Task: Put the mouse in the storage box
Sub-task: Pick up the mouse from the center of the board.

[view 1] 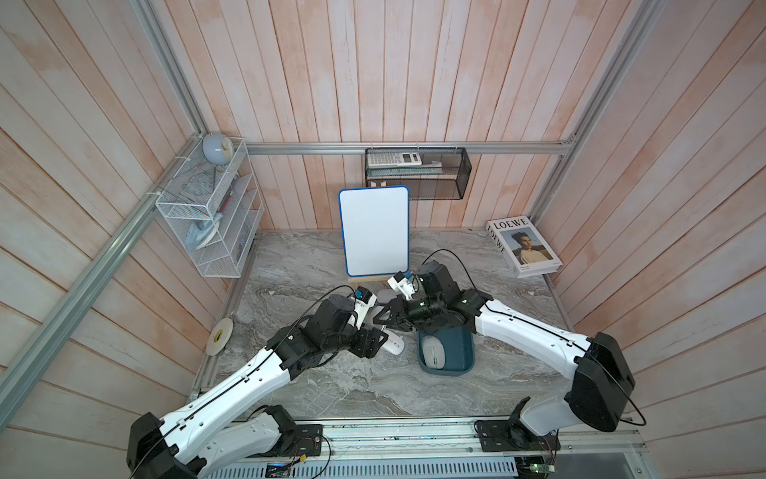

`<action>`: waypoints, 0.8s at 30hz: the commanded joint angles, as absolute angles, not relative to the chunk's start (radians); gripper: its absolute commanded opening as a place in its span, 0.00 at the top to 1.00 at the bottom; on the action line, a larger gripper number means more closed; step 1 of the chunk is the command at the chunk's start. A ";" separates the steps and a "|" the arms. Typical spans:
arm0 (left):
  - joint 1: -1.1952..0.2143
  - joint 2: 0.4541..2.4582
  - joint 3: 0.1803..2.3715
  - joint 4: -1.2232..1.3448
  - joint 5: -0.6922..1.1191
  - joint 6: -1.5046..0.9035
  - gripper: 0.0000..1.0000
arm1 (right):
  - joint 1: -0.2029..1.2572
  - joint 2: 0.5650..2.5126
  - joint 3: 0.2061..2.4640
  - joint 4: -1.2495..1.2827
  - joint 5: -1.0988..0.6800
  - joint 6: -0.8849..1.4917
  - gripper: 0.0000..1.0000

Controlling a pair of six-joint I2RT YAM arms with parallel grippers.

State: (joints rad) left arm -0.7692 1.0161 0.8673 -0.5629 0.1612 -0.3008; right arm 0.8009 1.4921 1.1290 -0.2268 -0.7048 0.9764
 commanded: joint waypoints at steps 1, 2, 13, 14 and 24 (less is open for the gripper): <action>-0.771 0.983 0.870 -0.549 0.131 -0.292 0.10 | 0.805 1.493 1.150 -0.197 -0.700 0.983 0.89; -0.772 0.978 0.869 -0.547 0.133 -0.295 0.06 | 0.803 1.493 1.150 -0.197 -0.700 0.982 0.89; -0.772 0.888 0.857 -0.547 0.084 -0.318 0.00 | 0.664 1.449 1.128 -0.303 -0.706 0.879 0.88; -0.770 0.876 0.856 -0.553 0.067 -0.319 0.00 | 0.634 1.433 1.120 -0.336 -0.709 0.850 0.88; -0.771 0.869 0.859 -0.588 -0.037 -0.326 0.00 | 0.237 1.250 0.954 -0.708 -0.674 0.525 0.89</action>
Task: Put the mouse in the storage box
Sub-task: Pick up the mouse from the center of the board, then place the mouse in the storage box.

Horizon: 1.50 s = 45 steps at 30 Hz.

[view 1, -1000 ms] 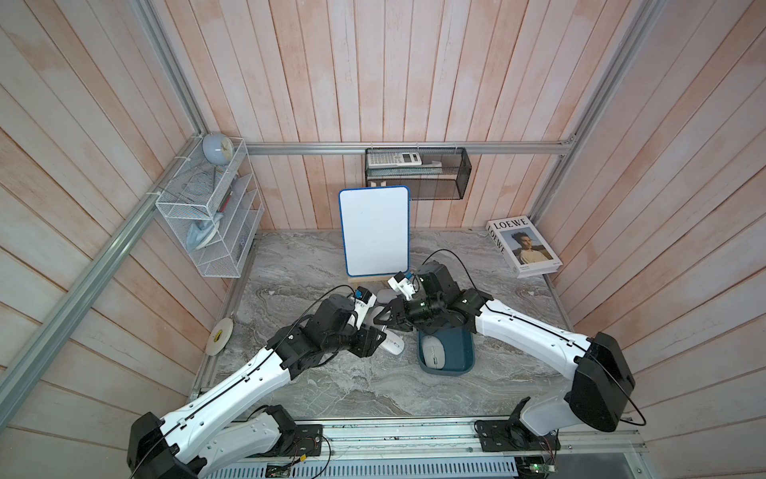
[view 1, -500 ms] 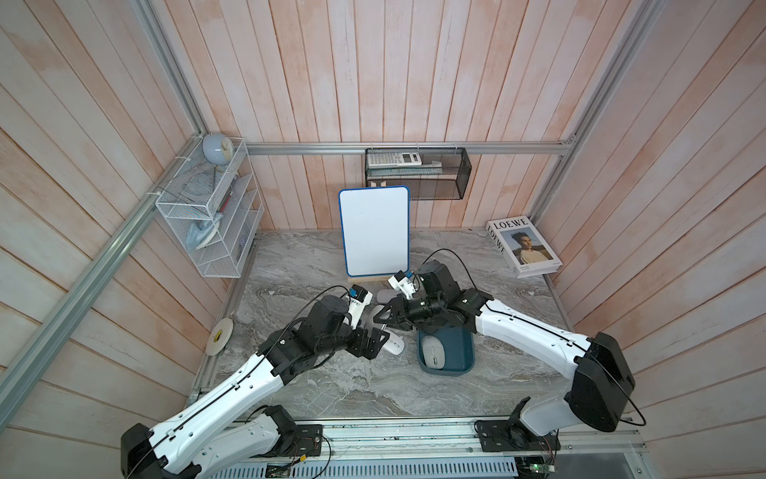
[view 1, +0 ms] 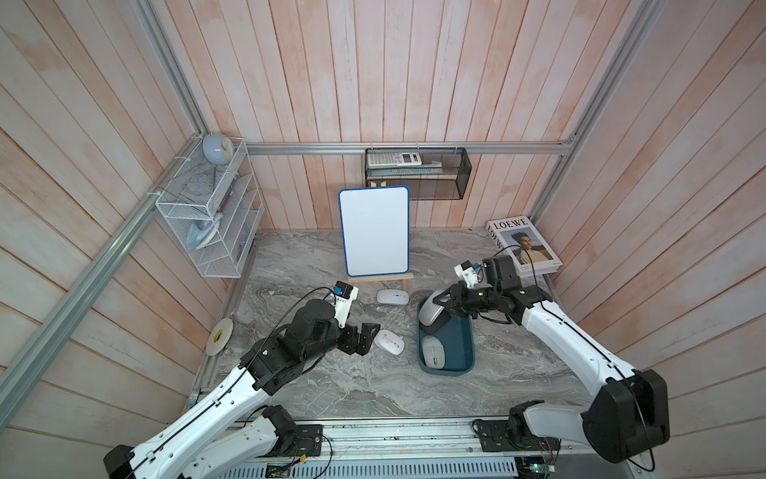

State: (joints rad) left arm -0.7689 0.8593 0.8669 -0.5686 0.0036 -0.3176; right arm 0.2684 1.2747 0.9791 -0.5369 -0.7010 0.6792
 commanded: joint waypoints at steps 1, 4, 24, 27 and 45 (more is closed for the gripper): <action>-0.771 0.873 0.860 -0.587 -0.035 -0.329 0.00 | 0.230 1.246 0.946 -0.732 -0.634 0.496 0.89; -0.771 0.874 0.855 -0.581 -0.035 -0.329 0.00 | 0.231 1.261 0.934 -0.765 -0.562 0.469 0.89; -0.771 0.908 0.864 -0.598 -0.043 -0.325 0.00 | 0.337 1.474 1.102 -1.105 -0.331 0.287 0.88; -0.770 0.910 0.862 -0.595 -0.037 -0.325 0.00 | 0.358 1.503 1.101 -1.106 -0.372 0.281 0.87; -0.771 0.922 0.858 -0.588 -0.003 -0.335 0.00 | 0.382 1.684 1.125 -1.053 -0.430 0.281 0.85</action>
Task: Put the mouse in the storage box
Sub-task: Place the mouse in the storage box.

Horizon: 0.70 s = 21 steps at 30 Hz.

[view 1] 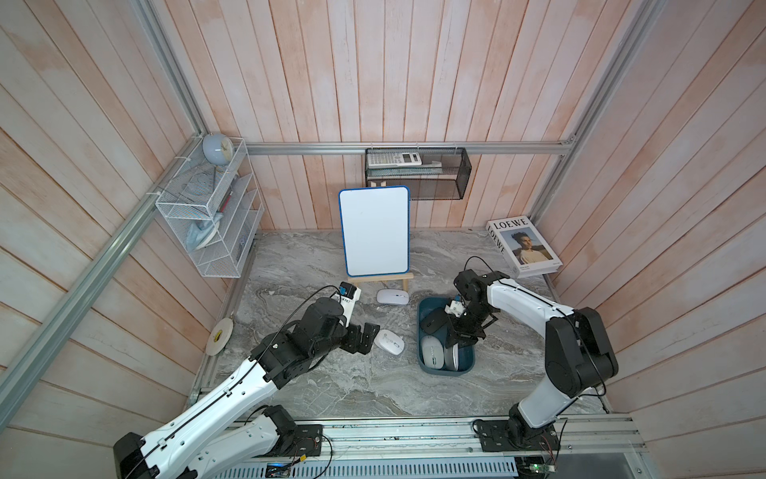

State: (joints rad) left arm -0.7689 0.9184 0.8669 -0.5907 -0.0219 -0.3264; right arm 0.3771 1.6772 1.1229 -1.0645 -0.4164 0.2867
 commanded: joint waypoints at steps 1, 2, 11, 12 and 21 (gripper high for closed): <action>-0.771 0.926 0.859 -0.589 -0.004 -0.336 0.00 | 0.382 1.687 1.120 -1.049 -0.433 0.281 0.84; -0.771 0.933 0.860 -0.592 -0.003 -0.335 0.00 | 0.382 1.690 1.118 -1.048 -0.434 0.279 0.83; -0.772 0.926 0.855 -0.584 0.017 -0.342 0.00 | 0.382 1.701 1.120 -1.042 -0.384 0.275 0.67; -0.770 0.923 0.853 -0.583 0.021 -0.342 0.00 | 0.381 1.703 1.123 -1.043 -0.382 0.274 0.65; -0.771 0.932 0.855 -0.586 0.025 -0.343 0.00 | 0.381 1.705 1.126 -1.053 -0.340 0.270 0.55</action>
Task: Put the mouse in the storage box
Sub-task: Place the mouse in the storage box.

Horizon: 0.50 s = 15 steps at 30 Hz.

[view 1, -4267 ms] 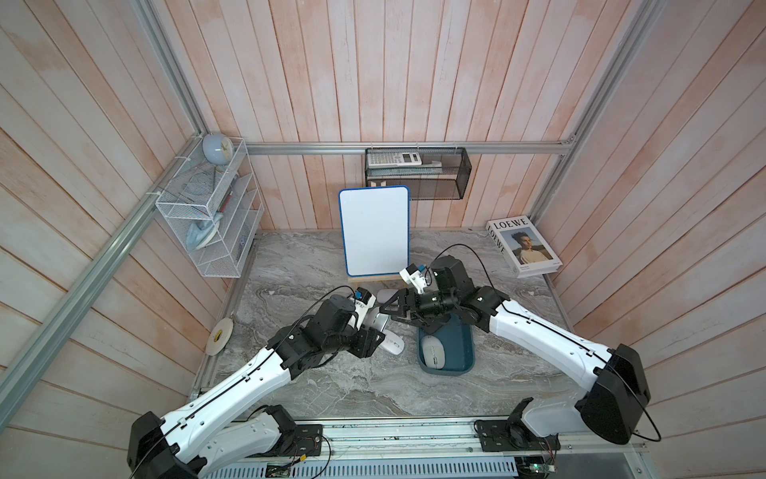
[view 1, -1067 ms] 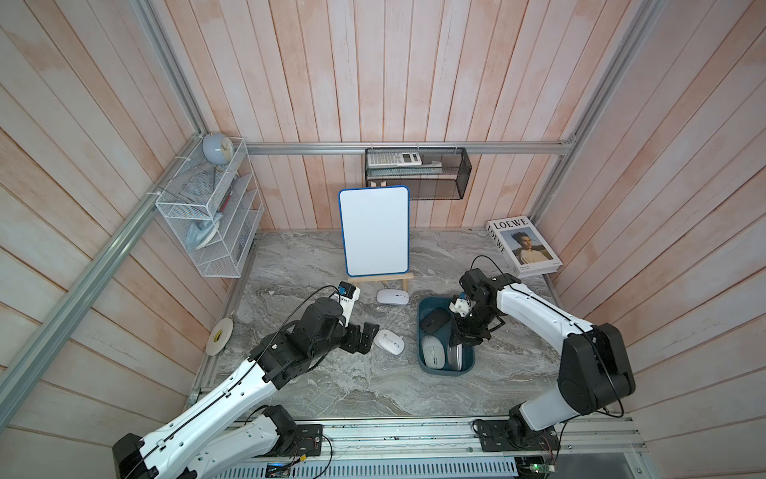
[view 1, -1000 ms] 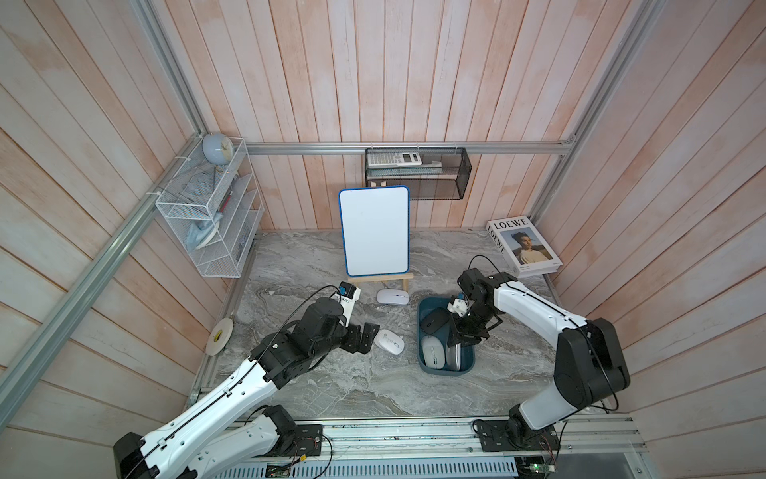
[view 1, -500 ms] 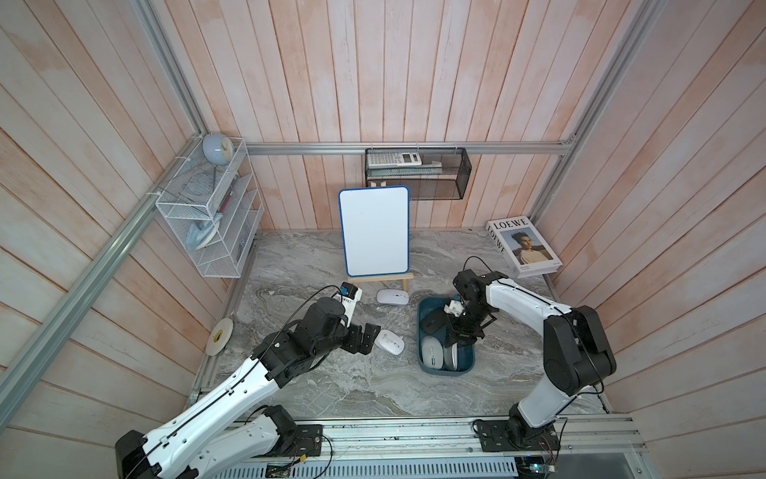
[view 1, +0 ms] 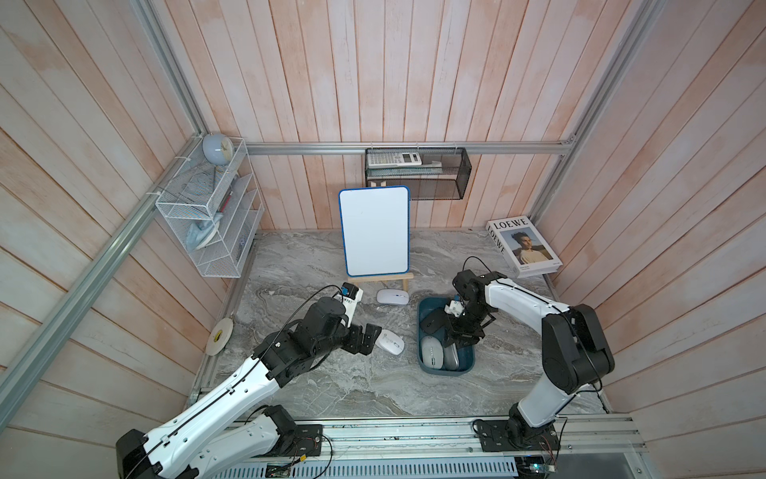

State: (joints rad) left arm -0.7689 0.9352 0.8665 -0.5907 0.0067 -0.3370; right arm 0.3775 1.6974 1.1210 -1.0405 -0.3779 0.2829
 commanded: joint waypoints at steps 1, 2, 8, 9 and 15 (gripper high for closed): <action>-0.772 0.933 0.853 -0.587 0.025 -0.344 0.00 | 0.382 1.700 1.129 -1.056 -0.327 0.270 0.55; -0.771 0.934 0.854 -0.587 0.025 -0.343 0.00 | 0.382 1.696 1.132 -1.061 -0.315 0.270 0.54; -0.771 0.932 0.849 -0.587 0.014 -0.349 0.00 | 0.382 1.648 1.158 -1.088 -0.234 0.279 0.49; -0.772 0.932 0.847 -0.587 -0.003 -0.354 0.00 | 0.383 1.636 1.164 -1.093 -0.216 0.283 0.48; -0.742 0.948 0.757 -0.504 -0.231 -0.568 0.00 | 0.382 1.528 1.198 -1.079 -0.159 0.305 0.44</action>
State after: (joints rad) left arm -0.7609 0.9356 0.8097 -0.5503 -0.0971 -0.4347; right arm 0.3775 1.5826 1.1625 -1.0664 -0.2077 0.2913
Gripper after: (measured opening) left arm 0.998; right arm 0.557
